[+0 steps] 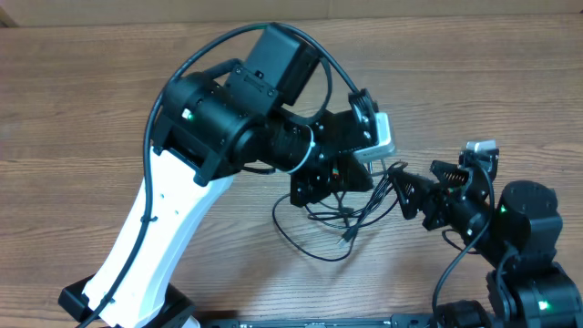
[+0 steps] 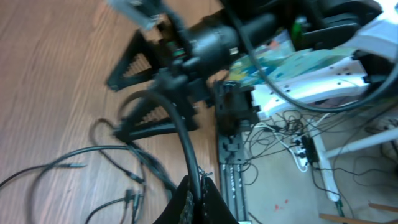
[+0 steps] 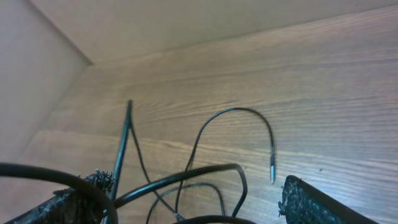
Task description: Untangle cables
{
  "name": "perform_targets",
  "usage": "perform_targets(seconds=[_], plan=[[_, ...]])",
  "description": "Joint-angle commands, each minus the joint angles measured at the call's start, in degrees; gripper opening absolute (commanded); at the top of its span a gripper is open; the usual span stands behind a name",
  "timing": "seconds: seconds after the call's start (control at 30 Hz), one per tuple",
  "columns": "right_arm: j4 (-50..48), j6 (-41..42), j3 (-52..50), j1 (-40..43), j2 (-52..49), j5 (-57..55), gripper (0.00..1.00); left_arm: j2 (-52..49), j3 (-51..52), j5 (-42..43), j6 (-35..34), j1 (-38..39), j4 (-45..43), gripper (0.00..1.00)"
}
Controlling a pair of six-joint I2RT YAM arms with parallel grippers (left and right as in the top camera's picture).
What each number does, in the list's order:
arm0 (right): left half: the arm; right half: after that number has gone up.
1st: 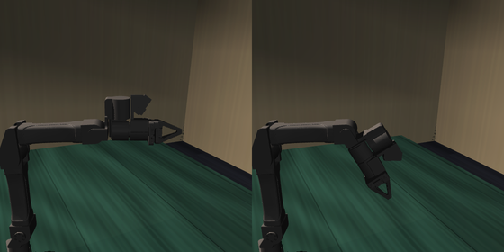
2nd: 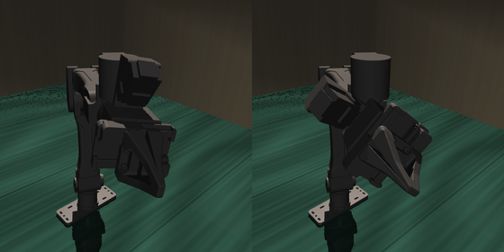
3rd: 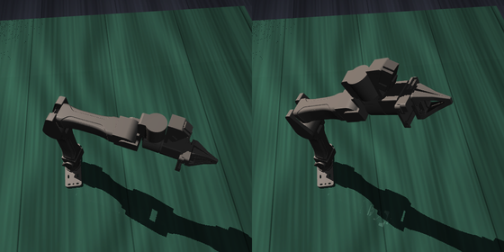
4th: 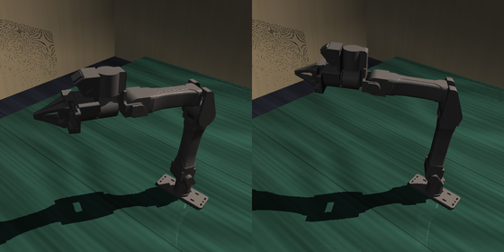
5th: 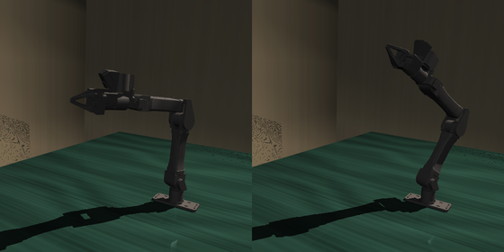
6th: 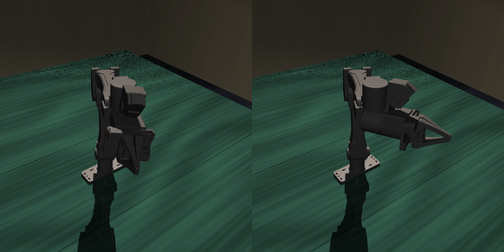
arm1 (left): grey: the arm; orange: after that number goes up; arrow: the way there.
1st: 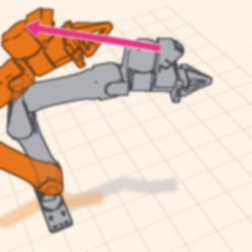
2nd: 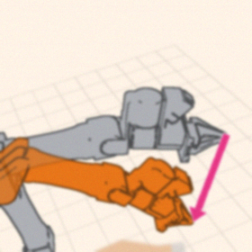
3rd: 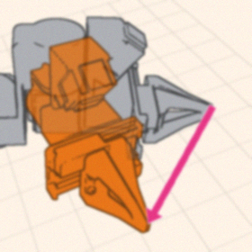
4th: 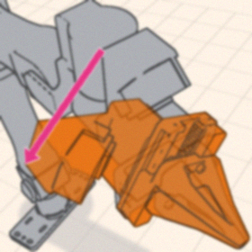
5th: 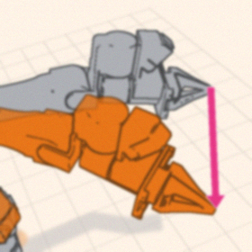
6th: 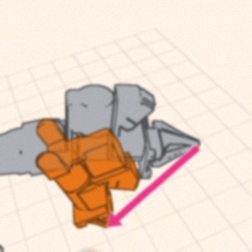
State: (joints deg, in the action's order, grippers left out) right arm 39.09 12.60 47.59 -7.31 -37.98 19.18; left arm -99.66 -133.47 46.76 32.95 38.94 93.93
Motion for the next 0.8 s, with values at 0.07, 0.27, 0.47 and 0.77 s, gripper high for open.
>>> perform_targets(seconds=[0.07,0.27,0.47,0.77], plan=[[-2.58,0.92,1.27,0.02,-2.49,-3.8,0.88,-0.37,0.11,3.8,0.26,2.97,0.81,0.04],[-5.03,0.9,1.27,0.02,-3.67,-10.88,0.9,-0.37,0.13,1.11,0.26,3.96,2.82,0.04],[-7.98,0.87,1.27,0.02,-3.67,-24.76,0.94,-0.37,0.13,1.05,-0.39,4.17,2.86,0.04],[-15.32,-3.85,1.27,0.02,-3.67,-36.74,1.0,-0.37,0.13,0.46,-0.44,4.2,2.86,0.04]])
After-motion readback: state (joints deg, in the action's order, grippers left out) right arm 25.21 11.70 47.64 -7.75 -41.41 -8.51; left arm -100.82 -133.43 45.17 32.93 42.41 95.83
